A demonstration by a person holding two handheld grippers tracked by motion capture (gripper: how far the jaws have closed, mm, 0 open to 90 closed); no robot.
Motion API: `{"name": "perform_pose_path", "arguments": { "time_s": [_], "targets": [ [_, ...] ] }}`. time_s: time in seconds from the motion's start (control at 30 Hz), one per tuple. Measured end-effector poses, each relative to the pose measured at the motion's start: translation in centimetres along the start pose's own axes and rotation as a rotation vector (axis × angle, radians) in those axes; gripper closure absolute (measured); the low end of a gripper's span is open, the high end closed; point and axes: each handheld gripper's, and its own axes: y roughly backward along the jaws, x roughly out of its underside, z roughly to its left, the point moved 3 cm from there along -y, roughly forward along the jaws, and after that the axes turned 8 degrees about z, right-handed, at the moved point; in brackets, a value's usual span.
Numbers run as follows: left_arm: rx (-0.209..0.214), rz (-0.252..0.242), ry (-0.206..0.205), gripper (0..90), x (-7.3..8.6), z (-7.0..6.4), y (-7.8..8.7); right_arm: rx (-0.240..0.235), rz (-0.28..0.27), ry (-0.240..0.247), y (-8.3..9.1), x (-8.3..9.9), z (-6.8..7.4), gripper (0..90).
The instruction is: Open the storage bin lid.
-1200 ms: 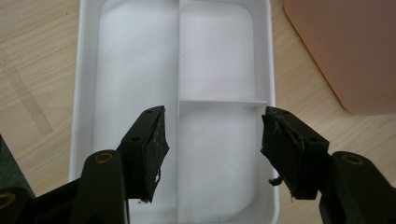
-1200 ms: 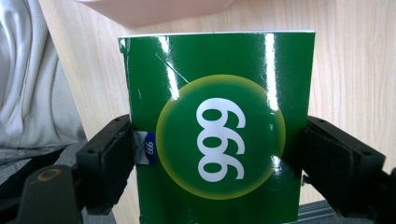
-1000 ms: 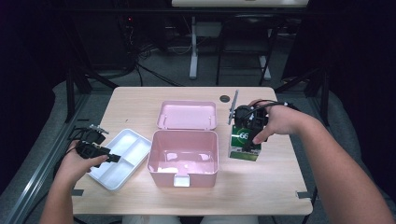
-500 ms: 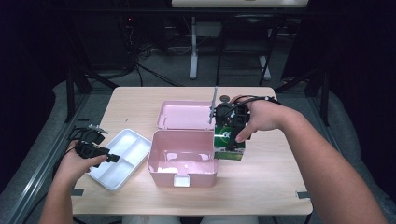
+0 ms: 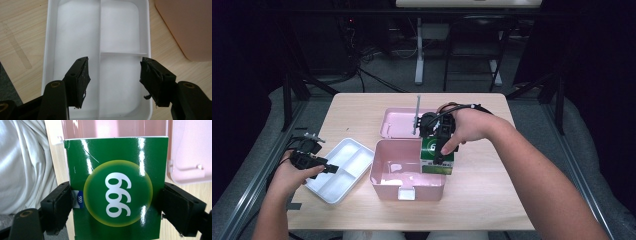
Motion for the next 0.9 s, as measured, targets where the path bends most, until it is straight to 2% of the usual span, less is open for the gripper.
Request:
{"name": "perform_pose_path", "arguments": {
  "time_s": [0.3,0.6,0.77,0.9],
  "targets": [
    [0.003,0.003,-0.002,40.0,0.1,0.1,0.0,0.008,-0.003,0.024,-0.3,-2.0,0.3,15.6],
    [0.006,0.009,-0.001,40.0,0.1,0.0,-0.1,0.025,0.009,0.044,-1.3,-2.6,0.3,15.5],
    [0.005,0.009,-0.001,40.0,0.1,0.0,-0.1,0.024,0.01,0.05,-2.5,-2.8,0.2,15.6],
    [0.005,0.009,0.0,40.0,0.1,0.1,-0.1,0.022,0.022,0.057,-4.2,-2.8,-0.1,15.5]
  ]
}}
